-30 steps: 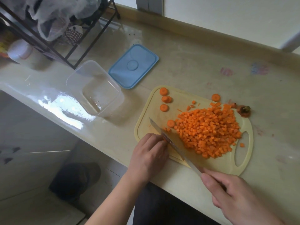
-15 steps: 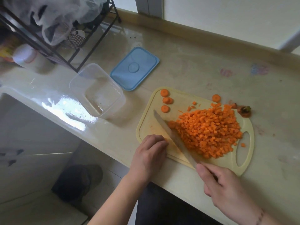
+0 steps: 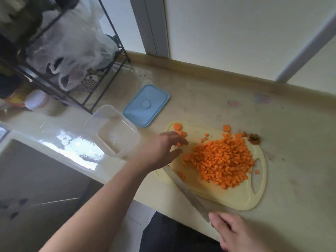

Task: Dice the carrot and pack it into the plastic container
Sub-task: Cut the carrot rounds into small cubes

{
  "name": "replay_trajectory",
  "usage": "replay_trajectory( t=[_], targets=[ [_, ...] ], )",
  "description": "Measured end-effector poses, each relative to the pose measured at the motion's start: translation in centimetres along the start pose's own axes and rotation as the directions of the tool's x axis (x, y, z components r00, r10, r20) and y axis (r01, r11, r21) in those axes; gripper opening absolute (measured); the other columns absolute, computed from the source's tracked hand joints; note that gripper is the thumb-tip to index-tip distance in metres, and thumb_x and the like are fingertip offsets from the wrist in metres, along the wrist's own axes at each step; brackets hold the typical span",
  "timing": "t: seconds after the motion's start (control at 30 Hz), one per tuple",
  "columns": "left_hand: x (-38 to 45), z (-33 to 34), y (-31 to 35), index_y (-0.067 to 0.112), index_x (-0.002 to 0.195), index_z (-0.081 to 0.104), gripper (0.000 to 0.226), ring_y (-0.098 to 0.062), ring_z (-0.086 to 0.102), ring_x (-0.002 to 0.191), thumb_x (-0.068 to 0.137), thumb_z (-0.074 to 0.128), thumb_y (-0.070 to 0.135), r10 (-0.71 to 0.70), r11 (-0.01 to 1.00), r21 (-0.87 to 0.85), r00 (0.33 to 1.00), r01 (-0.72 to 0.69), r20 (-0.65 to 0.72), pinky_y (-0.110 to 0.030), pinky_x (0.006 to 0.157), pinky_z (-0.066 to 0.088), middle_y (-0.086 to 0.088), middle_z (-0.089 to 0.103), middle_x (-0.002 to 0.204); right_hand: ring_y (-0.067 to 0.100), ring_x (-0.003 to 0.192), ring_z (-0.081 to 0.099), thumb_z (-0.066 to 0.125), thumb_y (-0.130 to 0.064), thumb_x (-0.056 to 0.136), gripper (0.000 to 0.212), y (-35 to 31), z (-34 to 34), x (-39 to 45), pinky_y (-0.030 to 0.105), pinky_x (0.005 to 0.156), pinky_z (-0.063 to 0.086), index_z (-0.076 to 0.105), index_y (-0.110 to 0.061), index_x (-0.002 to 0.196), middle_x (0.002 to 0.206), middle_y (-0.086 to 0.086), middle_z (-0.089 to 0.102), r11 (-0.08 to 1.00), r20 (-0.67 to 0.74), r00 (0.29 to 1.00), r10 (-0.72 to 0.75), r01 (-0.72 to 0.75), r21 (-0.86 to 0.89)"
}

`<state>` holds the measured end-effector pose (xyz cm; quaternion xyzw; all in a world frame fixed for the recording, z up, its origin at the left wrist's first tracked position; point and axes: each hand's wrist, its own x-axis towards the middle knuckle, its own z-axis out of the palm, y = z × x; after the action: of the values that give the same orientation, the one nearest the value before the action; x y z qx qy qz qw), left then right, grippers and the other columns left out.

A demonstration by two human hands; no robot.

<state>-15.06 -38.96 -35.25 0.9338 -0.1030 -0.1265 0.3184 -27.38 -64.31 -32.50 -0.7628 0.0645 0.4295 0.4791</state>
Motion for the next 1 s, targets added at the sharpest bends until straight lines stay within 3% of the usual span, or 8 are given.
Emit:
replay_trajectory(
  t=[0.07, 0.2, 0.27, 0.5, 0.6, 0.73, 0.83, 1.0],
  targets=[
    [1.8, -0.2, 0.5, 0.019, 0.122, 0.073, 0.029, -0.015, 0.060, 0.106, 0.092, 0.073, 0.020, 0.088, 0.983, 0.141, 0.973, -0.119, 0.213, -0.026, 0.090, 0.048, 0.000, 0.066, 0.120, 0.012, 0.046, 0.056, 0.056, -0.049, 0.089, 0.020, -0.1, 0.4, -0.1, 0.025, 0.051, 0.043, 0.070, -0.042, 0.076, 0.053, 0.007, 0.062, 0.997, -0.085, 0.995, 0.052, -0.047, 0.062],
    [4.6, -0.5, 1.6, 0.017, 0.123, 0.072, 0.032, -0.013, 0.061, 0.104, 0.093, 0.072, 0.024, 0.123, 0.950, 0.217, 0.906, -0.225, 0.404, -0.015, 0.080, 0.039, 0.002, 0.068, 0.120, 0.013, 0.047, 0.052, 0.057, -0.046, 0.090, 0.028, -0.2, 0.7, -0.3, 0.025, 0.052, 0.040, 0.072, -0.028, 0.074, 0.049, 0.004, 0.055, 0.980, -0.093, 0.983, 0.156, -0.143, 0.135],
    [5.2, -0.1, 1.9, 0.016, 0.119, 0.073, 0.029, -0.014, 0.063, 0.100, 0.092, 0.073, 0.025, 0.103, 0.925, 0.273, 0.867, -0.263, 0.488, -0.020, 0.080, 0.048, 0.001, 0.071, 0.114, 0.013, 0.047, 0.051, 0.057, -0.042, 0.091, 0.028, -0.2, 0.8, -0.4, 0.024, 0.053, 0.041, 0.070, -0.023, 0.076, 0.048, 0.002, 0.053, 0.973, -0.097, 0.977, 0.189, -0.173, 0.155],
    [6.0, 0.6, 2.4, 0.011, 0.107, 0.069, 0.024, -0.021, 0.062, 0.089, 0.088, 0.073, 0.025, 0.185, 0.850, 0.317, 0.802, -0.420, 0.567, -0.030, 0.075, 0.053, -0.006, 0.068, 0.099, 0.006, 0.049, 0.054, 0.055, -0.049, 0.091, 0.041, 0.0, 1.4, -0.5, 0.021, 0.055, 0.041, 0.063, -0.025, 0.060, 0.049, -0.002, 0.056, 0.986, -0.108, 0.982, 0.157, -0.150, 0.074],
    [6.1, -0.3, 1.6, 0.013, 0.109, 0.070, 0.027, -0.020, 0.062, 0.089, 0.085, 0.073, 0.024, 0.172, 0.908, 0.254, 0.848, -0.334, 0.501, -0.033, 0.078, 0.056, -0.003, 0.068, 0.098, 0.006, 0.048, 0.054, 0.052, -0.050, 0.092, 0.039, 0.1, 1.0, -0.7, 0.021, 0.056, 0.043, 0.062, -0.025, 0.064, 0.050, -0.003, 0.056, 0.988, -0.108, 0.983, 0.150, -0.146, 0.048],
    [4.6, -3.0, -0.5, 0.016, 0.099, 0.072, 0.018, -0.013, 0.063, 0.077, 0.081, 0.074, 0.019, 0.198, 0.973, 0.083, 0.961, -0.217, 0.193, -0.030, 0.074, 0.056, 0.004, 0.066, 0.086, 0.002, 0.038, 0.045, 0.051, -0.031, 0.097, 0.025, -0.1, 0.0, -1.1, 0.018, 0.044, 0.036, 0.068, -0.015, 0.088, 0.043, -0.007, 0.049, 0.985, -0.128, 0.987, 0.100, -0.080, 0.151],
    [2.0, -3.6, -2.1, 0.016, 0.093, 0.073, 0.020, -0.007, 0.061, 0.074, 0.077, 0.073, 0.029, 0.184, 0.981, -0.054, 0.983, -0.185, -0.017, -0.019, 0.068, 0.050, 0.006, 0.065, 0.083, 0.014, 0.036, 0.034, 0.048, -0.041, 0.095, 0.036, 0.4, -0.9, -1.1, 0.020, 0.041, 0.025, 0.060, -0.008, 0.088, 0.046, 0.010, 0.043, 0.953, -0.185, 0.964, 0.189, -0.134, 0.273],
    [-2.2, 0.7, -3.4, 0.016, 0.096, 0.072, 0.019, -0.014, 0.062, 0.080, 0.078, 0.069, 0.022, 0.205, 0.979, 0.014, 0.978, -0.205, 0.022, -0.029, 0.075, 0.054, 0.004, 0.064, 0.091, 0.013, 0.034, 0.032, 0.045, -0.045, 0.096, 0.042, 0.0, -0.3, -0.7, 0.015, 0.038, 0.024, 0.053, -0.006, 0.082, 0.050, 0.012, 0.044, 0.945, -0.207, 0.961, 0.184, -0.116, 0.304]
  ],
)
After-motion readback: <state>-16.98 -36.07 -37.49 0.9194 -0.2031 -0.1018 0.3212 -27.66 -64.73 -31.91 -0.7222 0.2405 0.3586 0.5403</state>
